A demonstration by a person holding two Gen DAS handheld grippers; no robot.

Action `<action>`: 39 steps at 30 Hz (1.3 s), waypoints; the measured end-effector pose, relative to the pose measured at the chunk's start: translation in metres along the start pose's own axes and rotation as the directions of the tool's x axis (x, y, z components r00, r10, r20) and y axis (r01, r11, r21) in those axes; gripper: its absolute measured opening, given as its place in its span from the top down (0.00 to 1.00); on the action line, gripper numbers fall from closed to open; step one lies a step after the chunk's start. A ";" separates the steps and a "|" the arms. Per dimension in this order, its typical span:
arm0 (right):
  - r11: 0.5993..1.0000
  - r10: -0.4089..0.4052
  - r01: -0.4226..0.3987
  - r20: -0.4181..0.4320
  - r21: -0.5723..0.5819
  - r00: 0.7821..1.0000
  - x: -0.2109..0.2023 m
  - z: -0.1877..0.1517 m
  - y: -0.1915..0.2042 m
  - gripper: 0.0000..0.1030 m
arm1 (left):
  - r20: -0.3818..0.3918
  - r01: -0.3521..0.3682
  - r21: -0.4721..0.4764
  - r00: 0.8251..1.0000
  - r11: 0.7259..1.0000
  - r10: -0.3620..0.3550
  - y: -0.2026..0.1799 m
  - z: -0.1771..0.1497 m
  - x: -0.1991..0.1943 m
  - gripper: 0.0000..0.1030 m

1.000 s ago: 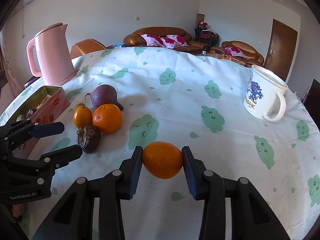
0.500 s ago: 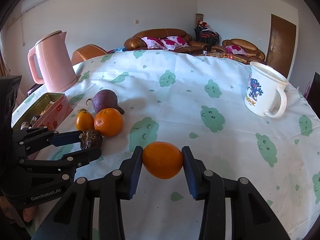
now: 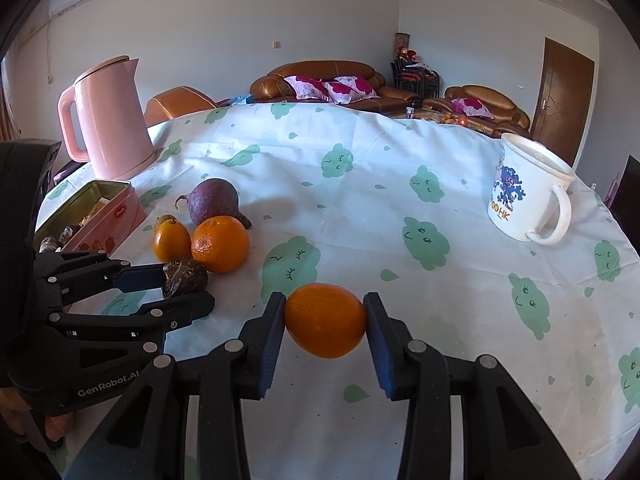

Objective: Organize fruits
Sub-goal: 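Grasp the dark brown round fruit with the left tool while the right tool holds the orange, then lift the dark brown fruit with the left tool while the right tool holds the orange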

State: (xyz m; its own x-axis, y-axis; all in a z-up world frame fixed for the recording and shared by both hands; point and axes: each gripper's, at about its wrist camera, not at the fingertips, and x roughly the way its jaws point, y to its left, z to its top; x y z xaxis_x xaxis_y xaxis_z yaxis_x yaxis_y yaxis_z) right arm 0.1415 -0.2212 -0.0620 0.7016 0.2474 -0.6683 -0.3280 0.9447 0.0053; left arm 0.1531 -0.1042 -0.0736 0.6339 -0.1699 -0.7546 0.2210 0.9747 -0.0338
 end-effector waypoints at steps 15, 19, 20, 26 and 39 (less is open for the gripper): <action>1.000 0.002 -0.001 0.055 -0.029 0.998 -0.011 -0.001 0.005 0.59 | 0.096 -0.015 0.010 0.995 1.000 0.014 -0.001 -0.001 -0.017 0.61; 1.000 0.005 -0.003 0.068 -0.029 0.998 -0.013 -0.001 0.005 0.60 | 0.114 -0.024 0.017 0.993 1.000 0.022 -0.002 -0.001 -0.021 0.61; 1.000 0.006 -0.004 0.071 -0.029 0.997 -0.014 -0.001 0.004 0.60 | 0.119 -0.026 0.017 0.993 1.000 0.024 -0.002 -0.001 -0.022 0.61; 1.000 0.010 -0.007 0.091 -0.030 0.996 -0.017 -0.001 0.005 0.60 | 0.153 -0.035 0.021 0.988 0.999 0.032 -0.003 -0.002 -0.028 0.61; 0.999 0.015 -0.010 0.137 -0.038 0.990 -0.026 -0.002 0.006 0.60 | 0.207 -0.057 0.034 0.977 0.998 0.049 -0.007 -0.005 -0.038 0.61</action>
State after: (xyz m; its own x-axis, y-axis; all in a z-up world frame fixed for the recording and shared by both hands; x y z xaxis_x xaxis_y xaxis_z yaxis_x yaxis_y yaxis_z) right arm 0.1198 -0.2222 -0.0463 0.7768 0.2889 -0.5596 -0.3589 0.9333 -0.0163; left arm 0.1239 -0.1036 -0.0478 0.7835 -0.1488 -0.6034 0.2095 0.9773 0.0311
